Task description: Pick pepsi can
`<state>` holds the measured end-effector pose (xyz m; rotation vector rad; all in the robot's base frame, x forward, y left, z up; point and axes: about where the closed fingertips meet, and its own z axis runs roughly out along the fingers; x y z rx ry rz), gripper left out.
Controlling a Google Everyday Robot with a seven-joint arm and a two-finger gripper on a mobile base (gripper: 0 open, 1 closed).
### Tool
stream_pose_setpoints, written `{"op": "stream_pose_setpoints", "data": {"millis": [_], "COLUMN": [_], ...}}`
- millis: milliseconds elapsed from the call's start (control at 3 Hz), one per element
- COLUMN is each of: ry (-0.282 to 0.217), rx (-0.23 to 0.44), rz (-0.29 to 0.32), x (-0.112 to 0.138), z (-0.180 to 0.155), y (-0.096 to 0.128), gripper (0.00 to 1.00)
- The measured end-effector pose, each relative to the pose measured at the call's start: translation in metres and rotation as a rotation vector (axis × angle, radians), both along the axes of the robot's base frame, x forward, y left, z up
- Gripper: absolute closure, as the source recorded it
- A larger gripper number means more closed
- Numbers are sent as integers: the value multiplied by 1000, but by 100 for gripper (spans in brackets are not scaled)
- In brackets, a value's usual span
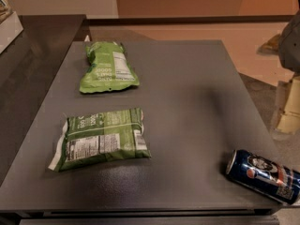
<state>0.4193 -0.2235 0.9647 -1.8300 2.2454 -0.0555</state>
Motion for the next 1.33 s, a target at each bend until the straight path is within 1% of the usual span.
{"op": "stream_pose_setpoints", "data": {"millis": [333,667,1333], "ry": [46,85,144], "rx": [-19,-40,-79], "rz": [17,14,-48], "x": [-18,-38,-74], "z": [-15,-30,-71], "y": [-8,-12,-14], "gripper": [0,0,0]}}
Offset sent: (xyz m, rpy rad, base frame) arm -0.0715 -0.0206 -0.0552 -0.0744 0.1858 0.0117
